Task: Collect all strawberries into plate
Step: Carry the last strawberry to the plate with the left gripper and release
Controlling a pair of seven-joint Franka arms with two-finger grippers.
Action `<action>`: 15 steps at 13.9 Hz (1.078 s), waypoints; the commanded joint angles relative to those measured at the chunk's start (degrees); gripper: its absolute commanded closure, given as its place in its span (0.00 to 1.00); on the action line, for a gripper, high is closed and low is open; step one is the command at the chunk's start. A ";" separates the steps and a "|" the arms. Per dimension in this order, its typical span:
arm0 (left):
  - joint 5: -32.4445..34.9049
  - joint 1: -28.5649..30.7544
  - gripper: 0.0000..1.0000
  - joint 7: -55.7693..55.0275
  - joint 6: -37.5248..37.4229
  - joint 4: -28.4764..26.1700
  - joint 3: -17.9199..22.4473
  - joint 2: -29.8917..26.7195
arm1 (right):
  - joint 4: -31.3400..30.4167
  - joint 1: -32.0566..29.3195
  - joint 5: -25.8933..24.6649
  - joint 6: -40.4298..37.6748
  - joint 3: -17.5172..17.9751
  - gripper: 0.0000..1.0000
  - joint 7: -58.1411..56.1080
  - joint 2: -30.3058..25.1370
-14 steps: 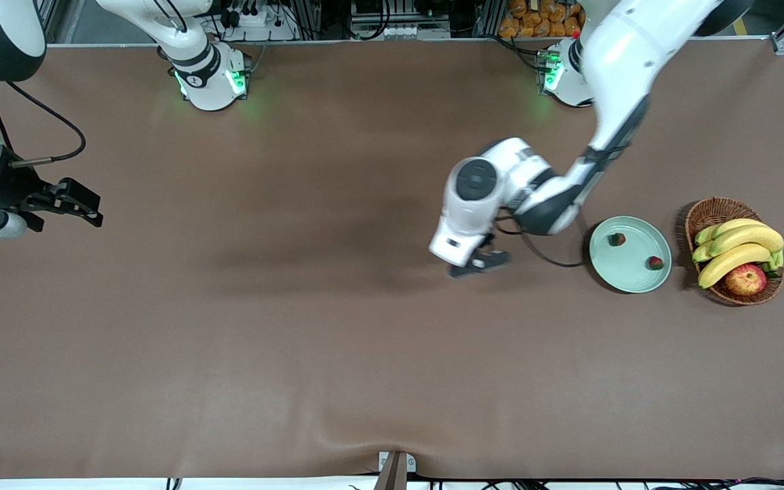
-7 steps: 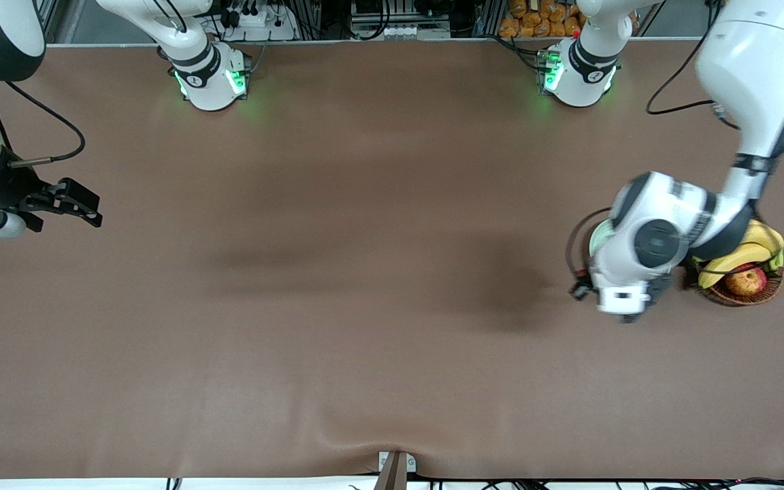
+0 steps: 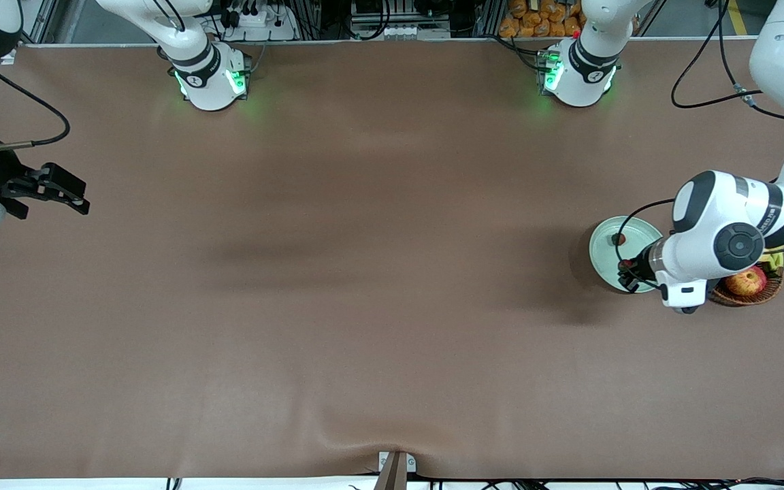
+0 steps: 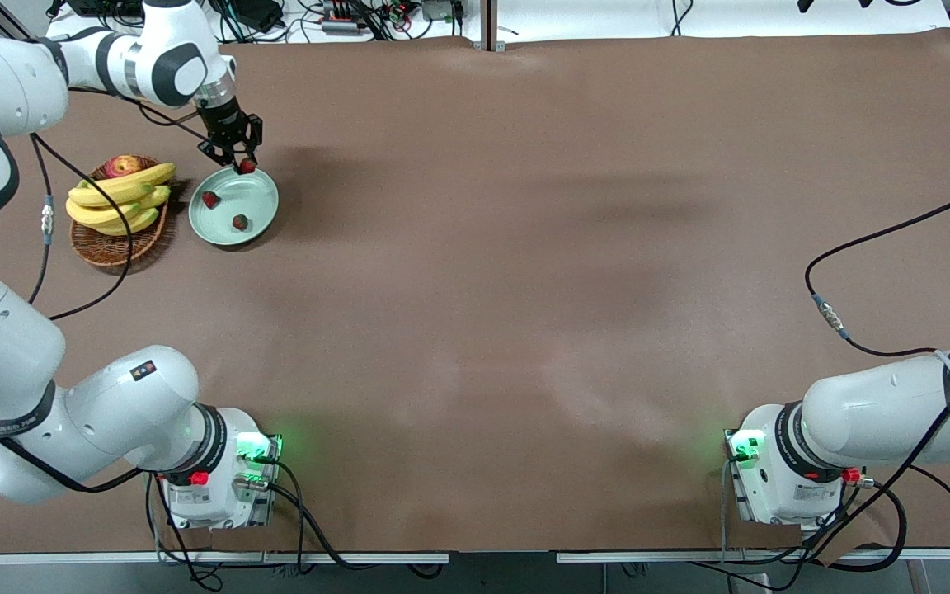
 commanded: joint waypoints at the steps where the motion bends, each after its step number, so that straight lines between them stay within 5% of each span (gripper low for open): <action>1: -0.10 2.36 1.00 1.69 1.41 -1.38 -0.83 1.17 | 1.69 0.15 -1.11 -0.99 0.06 0.00 0.82 0.91; 7: 0.08 4.82 0.94 14.50 1.77 -2.61 -0.30 2.85 | 2.04 -0.20 -1.11 -0.99 0.06 0.00 0.82 1.00; 8: 0.08 4.91 0.55 17.22 1.59 -2.70 -0.04 2.76 | 2.04 -0.11 -1.02 -0.90 0.06 0.00 0.82 1.00; 9: 0.08 4.91 0.01 19.77 1.59 -2.61 0.75 2.50 | 2.04 0.15 -0.85 -0.81 0.06 0.00 0.91 1.00; 15: 0.00 4.56 0.00 26.56 1.15 0.46 -1.95 -4.08 | 1.86 0.24 -0.76 -0.90 0.06 0.00 1.00 1.18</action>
